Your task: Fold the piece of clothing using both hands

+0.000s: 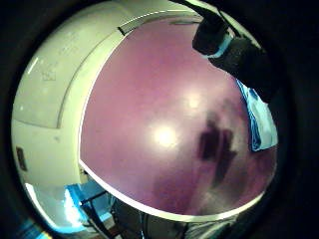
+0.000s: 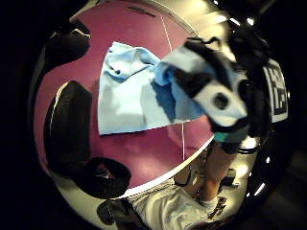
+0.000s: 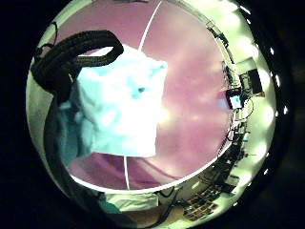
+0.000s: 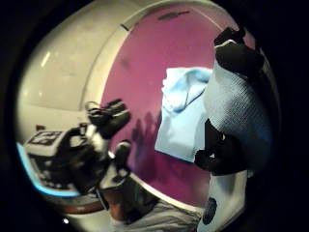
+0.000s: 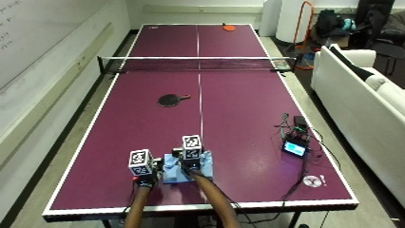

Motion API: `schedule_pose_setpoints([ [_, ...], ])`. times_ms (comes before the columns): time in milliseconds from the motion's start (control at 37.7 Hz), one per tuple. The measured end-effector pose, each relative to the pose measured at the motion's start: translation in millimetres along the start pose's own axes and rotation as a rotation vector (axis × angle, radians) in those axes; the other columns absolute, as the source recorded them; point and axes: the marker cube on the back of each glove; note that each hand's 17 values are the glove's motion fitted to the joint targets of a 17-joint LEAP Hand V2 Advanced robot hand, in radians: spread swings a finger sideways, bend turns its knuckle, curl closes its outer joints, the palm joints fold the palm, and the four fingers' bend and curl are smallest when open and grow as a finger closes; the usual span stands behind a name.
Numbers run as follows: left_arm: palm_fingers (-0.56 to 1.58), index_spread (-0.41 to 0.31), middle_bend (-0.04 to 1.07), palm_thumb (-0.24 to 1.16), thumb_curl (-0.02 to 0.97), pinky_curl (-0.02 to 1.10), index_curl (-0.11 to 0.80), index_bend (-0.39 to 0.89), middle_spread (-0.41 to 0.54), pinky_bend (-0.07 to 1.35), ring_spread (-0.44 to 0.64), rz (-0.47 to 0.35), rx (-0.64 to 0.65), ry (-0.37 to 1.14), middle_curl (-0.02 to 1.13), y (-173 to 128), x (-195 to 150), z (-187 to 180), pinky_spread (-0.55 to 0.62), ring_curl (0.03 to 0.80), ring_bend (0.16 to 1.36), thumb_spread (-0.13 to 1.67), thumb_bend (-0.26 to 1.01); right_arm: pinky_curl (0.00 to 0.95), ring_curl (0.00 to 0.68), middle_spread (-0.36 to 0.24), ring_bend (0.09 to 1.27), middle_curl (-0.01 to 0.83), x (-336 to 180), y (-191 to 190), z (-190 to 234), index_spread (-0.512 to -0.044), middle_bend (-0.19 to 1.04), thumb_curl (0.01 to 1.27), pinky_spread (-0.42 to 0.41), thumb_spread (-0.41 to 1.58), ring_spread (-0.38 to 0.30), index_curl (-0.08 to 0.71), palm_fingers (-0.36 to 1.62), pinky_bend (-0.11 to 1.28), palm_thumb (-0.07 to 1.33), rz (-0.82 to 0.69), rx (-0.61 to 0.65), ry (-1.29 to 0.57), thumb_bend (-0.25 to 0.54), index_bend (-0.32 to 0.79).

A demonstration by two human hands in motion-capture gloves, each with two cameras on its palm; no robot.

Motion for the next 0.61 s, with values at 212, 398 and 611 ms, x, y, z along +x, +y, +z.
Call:
schedule_pose_setpoints([
  [212, 0.65, -0.193, 0.16, 0.36, 0.193, 0.31, 0.454, 0.20, -0.129, 0.17, -0.03, -0.028, -0.014, 0.039, 0.33, 7.1, -19.7, -6.6, 0.34, 0.353, 0.50, 1.50, 0.04, 0.416, 0.479, -0.240, 0.81, 0.508, -10.6, 3.2, 21.6, -0.343, 0.57, 0.43, -0.251, 0.97, -0.255, 0.082, 1.03, 0.53, 0.97, -0.109, -0.120, -0.097, -0.038, 0.02],
  [398, 0.65, -0.195, 0.15, 0.37, 0.201, 0.30, 0.460, 0.20, -0.124, 0.17, -0.03, 0.006, 0.000, 0.042, 0.33, 1.2, -5.7, -7.9, 0.35, 0.352, 0.49, 1.49, 0.04, 0.436, 0.453, -0.190, 0.67, 0.467, 38.3, 26.5, -14.6, -0.333, 0.43, 0.36, -0.086, 1.10, -0.192, 0.093, 0.66, 0.56, 0.71, -0.107, -0.153, -0.169, -0.064, 0.07],
  [611, 0.65, -0.185, 0.15, 0.37, 0.206, 0.30, 0.461, 0.19, -0.122, 0.17, -0.02, 0.068, 0.005, -0.041, 0.33, -6.4, 21.3, -9.0, 0.35, 0.353, 0.49, 1.49, 0.03, 0.381, 0.371, -0.140, 0.48, 0.441, 134.0, -1.0, -15.0, -0.337, 0.39, 0.31, 0.084, 1.19, -0.108, 0.166, 0.61, 0.46, 0.60, 0.024, -0.012, 0.195, -0.029, 0.18],
])
